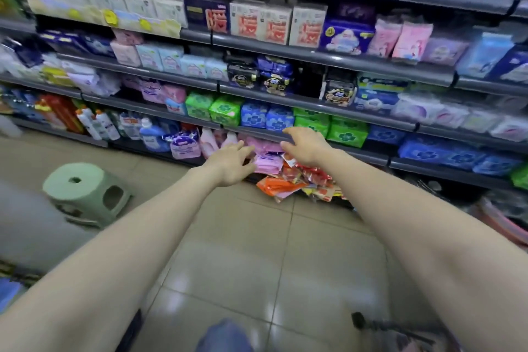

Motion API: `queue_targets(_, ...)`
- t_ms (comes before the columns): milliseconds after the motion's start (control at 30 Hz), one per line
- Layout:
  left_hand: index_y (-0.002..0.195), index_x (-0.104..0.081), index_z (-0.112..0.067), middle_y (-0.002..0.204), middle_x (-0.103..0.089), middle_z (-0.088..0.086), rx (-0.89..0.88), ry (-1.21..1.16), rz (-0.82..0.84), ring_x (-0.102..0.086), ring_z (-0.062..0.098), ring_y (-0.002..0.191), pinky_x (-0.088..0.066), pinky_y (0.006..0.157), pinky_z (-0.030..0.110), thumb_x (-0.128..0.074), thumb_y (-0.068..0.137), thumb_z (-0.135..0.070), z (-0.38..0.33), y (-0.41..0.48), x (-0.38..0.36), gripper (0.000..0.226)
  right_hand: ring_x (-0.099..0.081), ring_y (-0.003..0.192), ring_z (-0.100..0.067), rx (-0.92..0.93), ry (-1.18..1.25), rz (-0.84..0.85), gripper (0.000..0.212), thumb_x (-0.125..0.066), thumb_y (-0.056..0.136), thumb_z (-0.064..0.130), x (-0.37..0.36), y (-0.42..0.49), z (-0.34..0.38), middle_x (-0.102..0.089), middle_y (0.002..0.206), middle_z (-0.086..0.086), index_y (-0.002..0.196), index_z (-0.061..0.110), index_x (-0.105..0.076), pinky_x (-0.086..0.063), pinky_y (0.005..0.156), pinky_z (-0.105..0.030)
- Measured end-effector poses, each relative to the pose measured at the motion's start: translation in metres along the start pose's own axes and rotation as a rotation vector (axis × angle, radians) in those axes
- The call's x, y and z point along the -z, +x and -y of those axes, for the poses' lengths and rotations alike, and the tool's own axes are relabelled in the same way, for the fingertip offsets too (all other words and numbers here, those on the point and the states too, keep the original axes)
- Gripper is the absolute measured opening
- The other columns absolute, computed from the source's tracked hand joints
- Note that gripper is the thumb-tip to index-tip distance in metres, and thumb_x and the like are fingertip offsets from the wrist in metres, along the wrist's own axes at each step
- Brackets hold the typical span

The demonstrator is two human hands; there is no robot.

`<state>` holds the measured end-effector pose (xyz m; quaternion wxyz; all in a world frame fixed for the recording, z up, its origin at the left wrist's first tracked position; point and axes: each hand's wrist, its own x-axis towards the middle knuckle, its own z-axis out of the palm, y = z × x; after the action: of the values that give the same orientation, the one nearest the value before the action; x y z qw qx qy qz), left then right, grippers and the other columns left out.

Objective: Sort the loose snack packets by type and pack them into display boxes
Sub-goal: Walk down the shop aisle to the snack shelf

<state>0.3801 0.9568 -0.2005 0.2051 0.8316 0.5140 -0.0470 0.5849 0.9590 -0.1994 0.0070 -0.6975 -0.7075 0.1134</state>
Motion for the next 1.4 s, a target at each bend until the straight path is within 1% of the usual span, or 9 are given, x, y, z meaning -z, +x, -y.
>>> queue_targets(267, 0.153, -0.018, -0.021, 0.161, -0.01, 0.009, 0.088, -0.021, -0.021, -0.009, 0.026, 0.148, -0.016, 0.119, 0.037, -0.043, 0.098, -0.038, 0.109, 0.108, 0.049, 0.062, -0.046, 0.128, -0.033, 0.077, 0.01, 0.035, 0.047, -0.044, 0.098, 0.041, -0.009, 0.172, 0.045, -0.05, 0.14, -0.011, 0.138, 0.016, -0.046, -0.037, 0.1, -0.043)
queue_targets(433, 0.153, -0.019, -0.022, 0.161, -0.009, 0.009, 0.162, -0.062, -0.016, -0.007, 0.027, 0.148, -0.011, 0.119, 0.036, -0.043, 0.098, -0.041, 0.188, 0.16, 0.086, 0.063, -0.043, 0.131, -0.032, 0.158, 0.004, 0.055, 0.048, -0.043, 0.099, 0.039, -0.004, 0.269, 0.095, -0.046, 0.144, -0.011, 0.141, 0.016, -0.042, -0.036, 0.102, -0.044)
queue_targets(567, 0.153, -0.018, -0.021, 0.161, -0.008, 0.007, 0.221, -0.092, -0.032, -0.006, 0.027, 0.148, -0.014, 0.119, 0.041, -0.043, 0.099, -0.041, 0.245, 0.185, 0.111, 0.063, -0.041, 0.133, -0.031, 0.238, -0.023, 0.075, 0.049, -0.042, 0.099, 0.04, -0.004, 0.34, 0.141, -0.043, 0.147, -0.009, 0.143, 0.017, -0.04, -0.035, 0.106, -0.045)
queue_targets(767, 0.153, -0.017, -0.021, 0.161, -0.011, 0.008, 0.352, -0.119, -0.074, -0.01, 0.027, 0.148, -0.015, 0.117, 0.038, -0.041, 0.1, -0.042, 0.334, 0.214, 0.142, 0.062, -0.043, 0.13, -0.03, 0.383, -0.059, 0.091, 0.046, -0.043, 0.098, 0.038, -0.007, 0.448, 0.218, -0.047, 0.143, -0.008, 0.139, 0.018, -0.045, -0.035, 0.103, -0.041)
queue_targets(933, 0.153, -0.02, -0.021, 0.16, -0.015, 0.008, 0.511, -0.148, -0.141, -0.015, 0.026, 0.147, -0.017, 0.118, 0.036, -0.042, 0.099, -0.042, 0.421, 0.227, 0.171, 0.062, -0.046, 0.127, -0.031, 0.546, -0.075, 0.115, 0.046, -0.044, 0.098, 0.038, -0.015, 0.543, 0.299, -0.05, 0.139, -0.011, 0.136, 0.013, -0.047, -0.039, 0.103, -0.042)
queue_targets(1033, 0.152, -0.022, -0.021, 0.159, -0.018, 0.008, 0.62, -0.165, -0.168, -0.019, 0.026, 0.145, -0.022, 0.113, 0.034, -0.041, 0.1, -0.041, 0.465, 0.225, 0.191, 0.059, -0.045, 0.128, -0.031, 0.651, -0.078, 0.136, 0.049, -0.045, 0.097, 0.038, -0.017, 0.59, 0.353, -0.049, 0.14, -0.011, 0.14, 0.014, -0.044, -0.038, 0.104, -0.041)
queue_targets(1167, 0.152, -0.022, -0.022, 0.161, -0.013, 0.007, 0.76, -0.245, -0.228, -0.015, 0.026, 0.146, -0.027, 0.111, 0.037, -0.04, 0.1, -0.042, 0.525, 0.211, 0.211, 0.058, -0.048, 0.125, -0.033, 0.784, -0.093, 0.146, 0.046, -0.044, 0.098, 0.038, -0.02, 0.631, 0.435, -0.053, 0.136, -0.012, 0.136, 0.012, -0.047, -0.041, 0.099, -0.042)
queue_targets(1333, 0.153, -0.018, -0.022, 0.161, -0.011, 0.008, 0.914, -0.25, -0.259, -0.012, 0.026, 0.148, -0.018, 0.118, 0.038, -0.04, 0.099, -0.044, 0.612, 0.177, 0.221, 0.062, -0.054, 0.114, -0.034, 0.949, -0.119, 0.175, 0.029, -0.044, 0.098, 0.034, -0.035, 0.655, 0.545, -0.059, 0.115, -0.009, 0.115, 0.013, -0.055, -0.041, 0.082, -0.039)
queue_targets(1400, 0.153, -0.019, -0.022, 0.161, -0.01, 0.009, 0.956, -0.271, -0.265, -0.012, 0.027, 0.148, -0.017, 0.117, 0.036, -0.04, 0.1, -0.043, 0.645, 0.161, 0.225, 0.062, -0.054, 0.115, -0.034, 0.991, -0.097, 0.191, 0.033, -0.045, 0.098, 0.035, -0.046, 0.663, 0.589, -0.06, 0.116, -0.009, 0.12, 0.013, -0.055, -0.042, 0.086, -0.04)
